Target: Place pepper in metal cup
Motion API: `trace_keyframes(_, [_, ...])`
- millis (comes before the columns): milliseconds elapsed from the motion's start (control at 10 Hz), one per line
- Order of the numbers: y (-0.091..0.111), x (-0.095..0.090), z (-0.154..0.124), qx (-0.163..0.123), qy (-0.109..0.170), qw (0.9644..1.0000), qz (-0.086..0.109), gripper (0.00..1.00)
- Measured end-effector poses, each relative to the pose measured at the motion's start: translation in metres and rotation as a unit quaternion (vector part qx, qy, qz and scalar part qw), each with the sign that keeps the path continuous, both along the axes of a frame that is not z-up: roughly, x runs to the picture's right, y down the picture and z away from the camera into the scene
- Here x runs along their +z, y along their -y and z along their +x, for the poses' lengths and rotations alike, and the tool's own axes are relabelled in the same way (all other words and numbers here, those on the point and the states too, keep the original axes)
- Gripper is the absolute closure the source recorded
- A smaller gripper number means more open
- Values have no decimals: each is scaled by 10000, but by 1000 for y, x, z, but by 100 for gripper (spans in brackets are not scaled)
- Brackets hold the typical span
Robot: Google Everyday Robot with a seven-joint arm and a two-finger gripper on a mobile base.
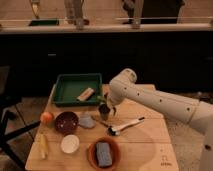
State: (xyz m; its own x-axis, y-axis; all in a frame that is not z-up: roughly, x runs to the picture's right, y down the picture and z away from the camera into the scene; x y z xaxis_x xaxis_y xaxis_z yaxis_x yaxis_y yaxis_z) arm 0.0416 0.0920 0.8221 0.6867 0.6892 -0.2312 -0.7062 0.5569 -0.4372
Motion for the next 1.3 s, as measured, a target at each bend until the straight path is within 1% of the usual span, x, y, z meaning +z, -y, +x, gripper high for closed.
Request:
trace_keyframes(100, [-1,0,-1,-13,49,10000,-25,97])
trace_keyframes(300, [-3,-2,-6,-133,208,9996,-97,97])
trace_keyframes(600, [-11,-6,-9,-375,376,9983,-220,97])
trace_keyframes(900, [-16,-10,-5,-533,432,9971,-320,97])
trace_keyframes(1300, [-19,-6,2,-647,429,9959,-470,97])
